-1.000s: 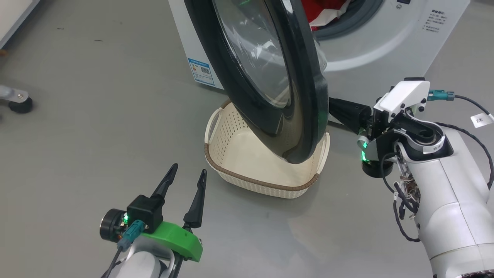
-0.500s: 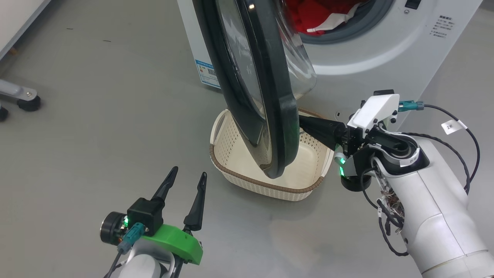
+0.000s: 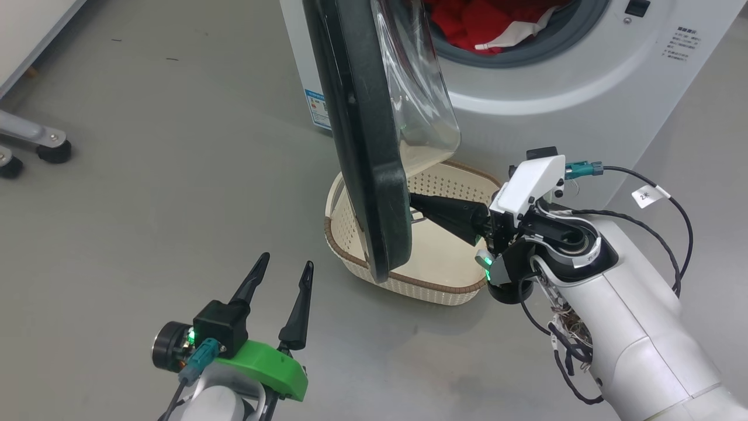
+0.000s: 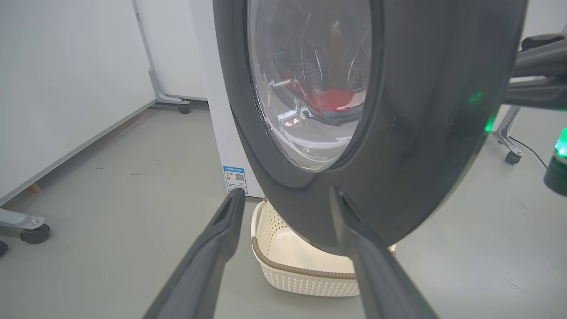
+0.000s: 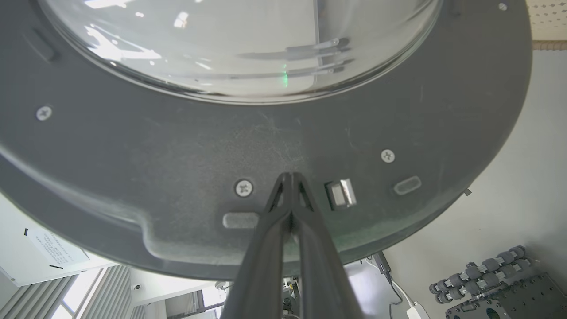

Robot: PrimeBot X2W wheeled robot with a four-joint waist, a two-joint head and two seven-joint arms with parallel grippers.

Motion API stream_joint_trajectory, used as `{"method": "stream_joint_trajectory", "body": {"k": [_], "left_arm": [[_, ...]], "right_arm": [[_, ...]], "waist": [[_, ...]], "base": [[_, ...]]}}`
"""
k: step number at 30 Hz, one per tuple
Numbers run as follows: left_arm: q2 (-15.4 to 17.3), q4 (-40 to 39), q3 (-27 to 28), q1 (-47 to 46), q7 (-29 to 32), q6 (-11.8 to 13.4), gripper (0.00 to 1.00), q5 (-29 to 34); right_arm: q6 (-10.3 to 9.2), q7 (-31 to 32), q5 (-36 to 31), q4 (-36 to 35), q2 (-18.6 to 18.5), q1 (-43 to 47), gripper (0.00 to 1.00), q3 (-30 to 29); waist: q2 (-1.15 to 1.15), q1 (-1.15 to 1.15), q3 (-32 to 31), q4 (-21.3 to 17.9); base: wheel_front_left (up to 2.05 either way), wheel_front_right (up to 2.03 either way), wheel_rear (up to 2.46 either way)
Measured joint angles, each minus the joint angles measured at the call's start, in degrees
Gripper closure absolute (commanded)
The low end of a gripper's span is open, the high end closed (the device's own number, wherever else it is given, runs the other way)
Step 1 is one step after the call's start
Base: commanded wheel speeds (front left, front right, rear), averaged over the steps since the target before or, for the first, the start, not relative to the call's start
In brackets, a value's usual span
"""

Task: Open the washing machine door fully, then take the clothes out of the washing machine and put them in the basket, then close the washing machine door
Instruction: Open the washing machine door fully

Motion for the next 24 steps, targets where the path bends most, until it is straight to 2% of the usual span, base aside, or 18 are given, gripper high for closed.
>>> {"method": "stream_joint_trajectory", "body": {"k": [16,19,24], "left_arm": [[0.0,-0.19,1.72,0.1,0.0,0.59,0.0,-0.01],[0.0,-0.08,2.79,0.18,0.0,0.85,0.0,-0.01],[0.0,0.49,3.3,0.81,0.0,1.01,0.0,0.01]], "right_arm": [[-0.27,-4.15,2.04,-0.91,0.02,0.04,1.0,4.68],[0.86,-5.37,0.29,-0.32,0.14,0.04,1.0,5.03],[4.71,-9.24,-6.62,0.43,-2.36,1.03,1.0,5.81]], "waist": [[0.0,0.0,-0.39,-0.08],[0.0,0.0,-1.09,-0.61],[0.0,0.0,-3.45,-1.73]], "base": [[0.0,0.0,0.0],[0.0,0.0,0.0],[0.0,0.0,0.0]]}}
